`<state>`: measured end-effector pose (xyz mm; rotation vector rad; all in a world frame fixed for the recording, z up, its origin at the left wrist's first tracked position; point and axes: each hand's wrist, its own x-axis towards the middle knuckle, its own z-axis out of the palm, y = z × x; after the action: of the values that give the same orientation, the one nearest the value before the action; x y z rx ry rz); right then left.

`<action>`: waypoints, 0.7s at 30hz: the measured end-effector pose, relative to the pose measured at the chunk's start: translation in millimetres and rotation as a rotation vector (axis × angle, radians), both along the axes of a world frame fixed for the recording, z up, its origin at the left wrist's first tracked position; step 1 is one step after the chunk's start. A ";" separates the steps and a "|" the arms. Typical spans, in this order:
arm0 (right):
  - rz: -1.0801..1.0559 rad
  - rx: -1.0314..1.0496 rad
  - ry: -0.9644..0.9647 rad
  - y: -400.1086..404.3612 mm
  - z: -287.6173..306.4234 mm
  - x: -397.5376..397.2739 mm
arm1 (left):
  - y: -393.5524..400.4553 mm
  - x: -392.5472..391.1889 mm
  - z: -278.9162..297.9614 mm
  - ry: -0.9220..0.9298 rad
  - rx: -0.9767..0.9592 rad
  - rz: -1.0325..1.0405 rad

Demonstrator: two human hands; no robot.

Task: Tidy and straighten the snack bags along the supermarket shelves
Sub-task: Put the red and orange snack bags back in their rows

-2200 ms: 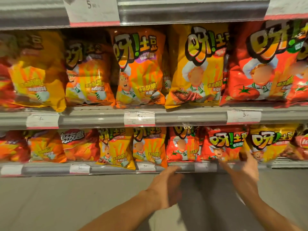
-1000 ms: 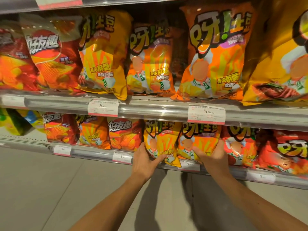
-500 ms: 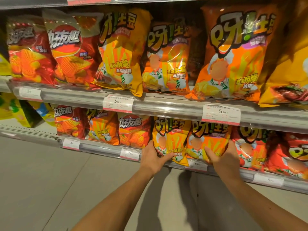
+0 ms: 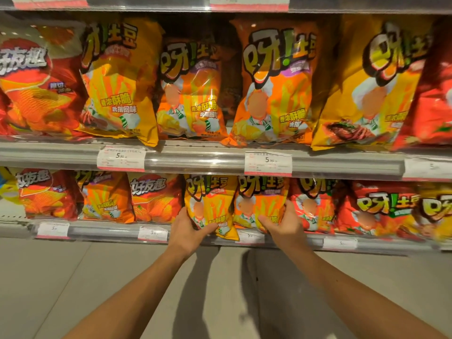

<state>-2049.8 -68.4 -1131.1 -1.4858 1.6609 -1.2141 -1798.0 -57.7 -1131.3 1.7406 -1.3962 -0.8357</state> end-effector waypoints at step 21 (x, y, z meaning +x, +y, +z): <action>-0.393 -0.222 0.282 19.8 -0.3 -58.8 | -2.5 -89.6 24.5 -0.436 -0.440 0.218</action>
<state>-2108.5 -48.6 -1131.4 -1.5662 2.1399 -1.4898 -1887.6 -60.2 -1106.7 1.7333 -1.4870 -0.0146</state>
